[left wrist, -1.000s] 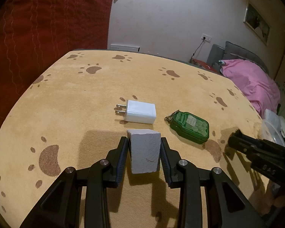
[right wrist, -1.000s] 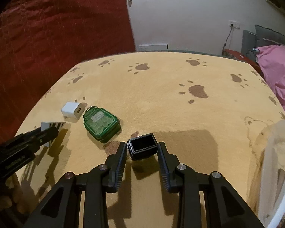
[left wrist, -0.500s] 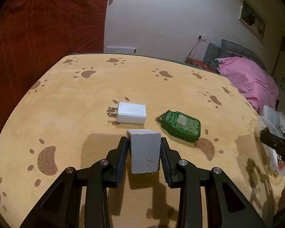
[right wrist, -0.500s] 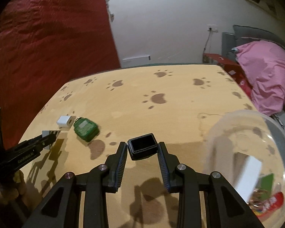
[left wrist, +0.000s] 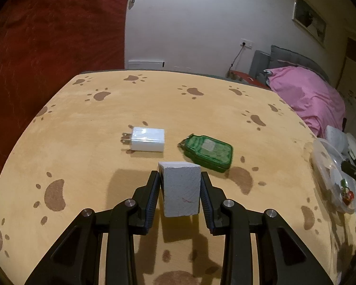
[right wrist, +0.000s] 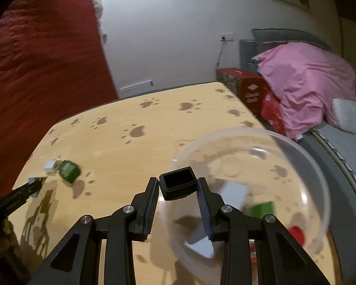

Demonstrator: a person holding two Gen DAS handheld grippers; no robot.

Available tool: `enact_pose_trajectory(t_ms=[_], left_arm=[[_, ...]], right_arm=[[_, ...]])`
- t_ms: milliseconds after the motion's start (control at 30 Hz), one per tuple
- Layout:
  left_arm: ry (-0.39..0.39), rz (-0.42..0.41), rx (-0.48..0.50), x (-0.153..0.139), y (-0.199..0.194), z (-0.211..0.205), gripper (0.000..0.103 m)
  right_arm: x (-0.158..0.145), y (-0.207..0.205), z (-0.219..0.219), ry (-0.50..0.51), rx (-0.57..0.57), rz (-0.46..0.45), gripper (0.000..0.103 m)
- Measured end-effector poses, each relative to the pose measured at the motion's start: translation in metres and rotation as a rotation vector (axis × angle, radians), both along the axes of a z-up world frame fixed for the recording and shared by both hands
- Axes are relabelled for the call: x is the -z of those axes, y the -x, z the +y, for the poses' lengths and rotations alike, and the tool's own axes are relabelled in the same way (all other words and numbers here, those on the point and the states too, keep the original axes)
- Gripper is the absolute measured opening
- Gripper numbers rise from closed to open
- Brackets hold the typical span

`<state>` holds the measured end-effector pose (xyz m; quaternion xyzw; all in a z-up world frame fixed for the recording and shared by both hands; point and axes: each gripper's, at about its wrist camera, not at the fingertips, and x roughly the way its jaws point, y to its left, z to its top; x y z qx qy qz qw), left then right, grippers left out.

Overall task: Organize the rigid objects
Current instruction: 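Carry the black cap into the bowl and release with the right tool while the left tool holds the block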

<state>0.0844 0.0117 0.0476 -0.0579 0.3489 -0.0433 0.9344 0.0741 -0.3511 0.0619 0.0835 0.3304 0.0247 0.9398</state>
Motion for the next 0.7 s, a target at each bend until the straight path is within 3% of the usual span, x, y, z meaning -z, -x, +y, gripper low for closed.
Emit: enact_pose_trajectory(t_ms=[467,567,700], left_arm=[[-0.011,-0.03,0.082,-0.019,0.015,-0.048,0.034],[-0.014,-0.035,0.096,-0.023,0.016,-0.056,0.034],[-0.021,-0.043,0.119,-0.028,0.018,-0.07,0.034]], right_arm=[[0.009,0.021,-0.059,-0.016,0.156,-0.006,0.036],[0.01,0.025,-0.066,-0.019,0.172,-0.012,0.059],[0.012,0.029,-0.072,-0.027,0.182,-0.018,0.06]])
